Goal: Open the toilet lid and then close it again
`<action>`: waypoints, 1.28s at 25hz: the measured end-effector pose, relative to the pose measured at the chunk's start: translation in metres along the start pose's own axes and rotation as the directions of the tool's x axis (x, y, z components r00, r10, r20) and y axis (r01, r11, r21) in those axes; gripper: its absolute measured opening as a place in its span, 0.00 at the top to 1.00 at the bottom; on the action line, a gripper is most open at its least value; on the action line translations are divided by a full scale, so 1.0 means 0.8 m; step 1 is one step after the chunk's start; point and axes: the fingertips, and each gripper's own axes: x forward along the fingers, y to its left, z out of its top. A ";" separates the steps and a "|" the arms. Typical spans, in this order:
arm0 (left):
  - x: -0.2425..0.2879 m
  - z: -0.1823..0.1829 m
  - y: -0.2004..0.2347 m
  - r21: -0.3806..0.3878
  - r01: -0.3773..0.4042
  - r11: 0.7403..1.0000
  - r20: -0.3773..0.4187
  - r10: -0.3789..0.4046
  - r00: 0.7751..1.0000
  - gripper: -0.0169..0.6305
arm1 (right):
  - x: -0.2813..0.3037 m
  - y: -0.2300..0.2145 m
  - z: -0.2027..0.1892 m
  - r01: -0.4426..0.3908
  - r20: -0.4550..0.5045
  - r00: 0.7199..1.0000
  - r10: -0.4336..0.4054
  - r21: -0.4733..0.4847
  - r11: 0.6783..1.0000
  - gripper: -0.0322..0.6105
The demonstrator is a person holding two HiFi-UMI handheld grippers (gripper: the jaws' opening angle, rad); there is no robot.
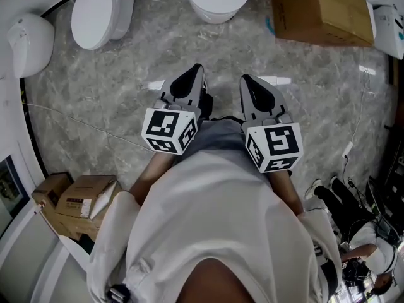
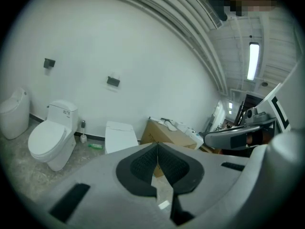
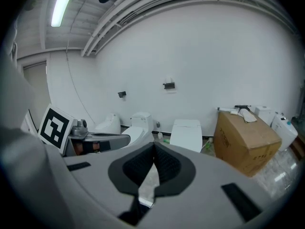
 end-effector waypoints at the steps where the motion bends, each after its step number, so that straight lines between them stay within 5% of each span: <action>1: 0.005 0.003 0.003 0.000 0.018 1.000 -0.010 -0.018 1.000 0.96 | 0.006 -0.001 0.005 0.004 0.003 1.000 -0.004 0.003 1.000 0.93; 18: 0.069 0.055 0.081 0.028 0.021 0.999 -0.050 -0.020 0.999 0.96 | 0.106 -0.008 0.064 -0.001 0.021 1.000 0.000 0.013 1.000 0.93; 32: 0.181 0.101 0.115 0.015 -0.005 1.000 -0.051 0.006 0.999 0.96 | 0.199 -0.090 0.107 -0.049 -0.014 0.999 0.049 0.025 0.999 0.93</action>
